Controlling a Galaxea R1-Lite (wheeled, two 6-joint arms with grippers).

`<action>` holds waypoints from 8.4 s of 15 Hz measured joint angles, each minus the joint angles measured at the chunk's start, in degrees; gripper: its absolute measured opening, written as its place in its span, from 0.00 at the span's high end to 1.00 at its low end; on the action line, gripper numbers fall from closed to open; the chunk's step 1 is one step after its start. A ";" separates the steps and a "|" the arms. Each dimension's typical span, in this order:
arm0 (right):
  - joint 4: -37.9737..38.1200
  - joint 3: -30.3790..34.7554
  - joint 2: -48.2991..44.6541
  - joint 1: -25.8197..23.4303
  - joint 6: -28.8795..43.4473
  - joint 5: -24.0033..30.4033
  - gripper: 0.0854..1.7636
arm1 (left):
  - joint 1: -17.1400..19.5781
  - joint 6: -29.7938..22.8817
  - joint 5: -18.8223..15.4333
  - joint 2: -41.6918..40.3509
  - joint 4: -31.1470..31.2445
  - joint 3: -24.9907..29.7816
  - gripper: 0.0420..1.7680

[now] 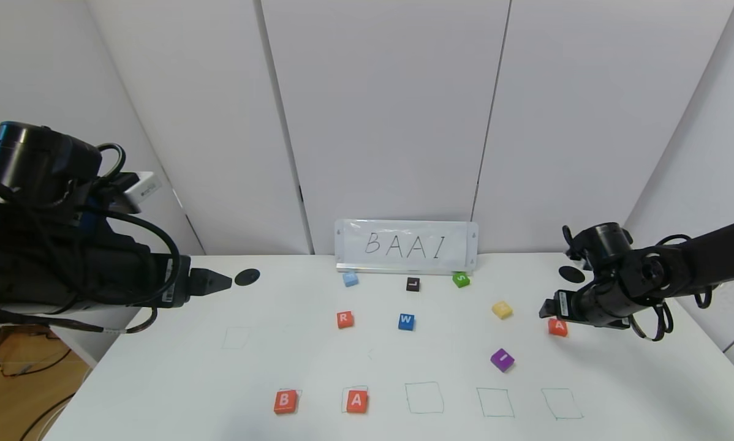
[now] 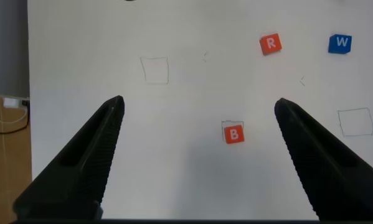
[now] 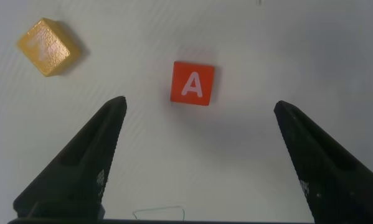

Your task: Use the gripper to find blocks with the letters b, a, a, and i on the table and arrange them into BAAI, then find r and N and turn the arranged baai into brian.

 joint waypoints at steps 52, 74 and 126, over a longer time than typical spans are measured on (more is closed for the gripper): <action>8.00 5.35 -13.92 18.16 9.85 -3.01 0.73 | -0.09 0.38 0.18 0.51 -2.97 1.44 0.03; 9.39 -3.04 -3.21 42.69 24.82 -12.75 0.73 | 0.11 1.17 0.46 -1.63 -2.82 1.61 0.03; 7.52 -6.47 4.99 43.12 24.99 -12.15 0.20 | -1.57 1.87 1.28 -1.19 -3.00 2.86 0.03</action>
